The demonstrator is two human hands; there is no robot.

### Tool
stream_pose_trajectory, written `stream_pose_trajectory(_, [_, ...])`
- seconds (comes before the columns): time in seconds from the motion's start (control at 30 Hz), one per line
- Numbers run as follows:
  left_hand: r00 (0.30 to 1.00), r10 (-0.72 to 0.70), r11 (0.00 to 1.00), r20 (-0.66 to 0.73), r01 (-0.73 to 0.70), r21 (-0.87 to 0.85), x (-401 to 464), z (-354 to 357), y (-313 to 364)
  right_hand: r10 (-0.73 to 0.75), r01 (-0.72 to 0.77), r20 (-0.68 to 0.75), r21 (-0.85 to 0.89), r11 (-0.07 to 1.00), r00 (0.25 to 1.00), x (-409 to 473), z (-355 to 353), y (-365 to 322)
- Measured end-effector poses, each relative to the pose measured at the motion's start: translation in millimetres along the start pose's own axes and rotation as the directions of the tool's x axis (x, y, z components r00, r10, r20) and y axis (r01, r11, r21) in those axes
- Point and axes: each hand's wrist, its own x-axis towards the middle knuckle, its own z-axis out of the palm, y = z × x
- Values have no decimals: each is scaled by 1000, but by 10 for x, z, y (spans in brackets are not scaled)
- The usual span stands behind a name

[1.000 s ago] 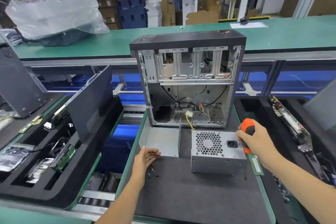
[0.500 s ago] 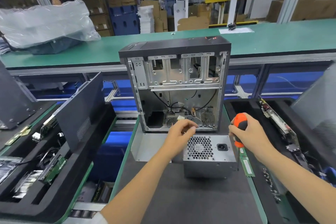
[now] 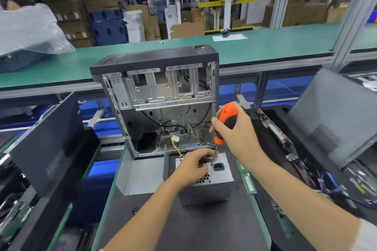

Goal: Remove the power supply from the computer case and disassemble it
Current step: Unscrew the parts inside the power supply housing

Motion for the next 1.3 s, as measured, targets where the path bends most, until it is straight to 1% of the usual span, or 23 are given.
stream_pose_trajectory(0.1, [1000, -5, 998, 2, 5, -57, -20, 8, 21, 2, -3, -29, -14, 1000, 1000, -16, 26, 69])
stream_pose_trajectory(0.17, [1000, -8, 998, 4, 8, -58, -35, 7, 36, 6, -7, -36, -37, 999, 999, -8, 22, 95])
stream_pose_trajectory(0.47, [1000, -25, 992, -1, 24, -126, -44, 7, 31, 9, -11, -22, -73, 997, 1000, 1, 41, 111])
stream_pose_trajectory(0.6, [1000, -25, 994, -8, 24, -105, -45, 3, 49, -8, 6, -22, -73, 997, 1000, -4, 52, 118])
stream_pose_trajectory(0.8, [999, -33, 992, -13, 31, -120, -49, 6, 59, -10, 9, -15, -60, 998, 1000, 6, 43, 139])
stream_pose_trajectory(1.1, [1000, 12, 996, -26, -14, -93, -29, 8, 32, -63, 65, 19, -121, 991, 998, 3, 88, 130])
stream_pose_trajectory(1.2, [1000, 28, 989, 8, -27, -146, -20, 2, 34, -83, 91, 60, -148, 985, 995, 1, 121, 134])
stream_pose_trajectory(1.3, [999, 36, 955, 19, -28, -296, -41, -20, 62, -64, 74, 78, -131, 989, 995, 16, 178, 109])
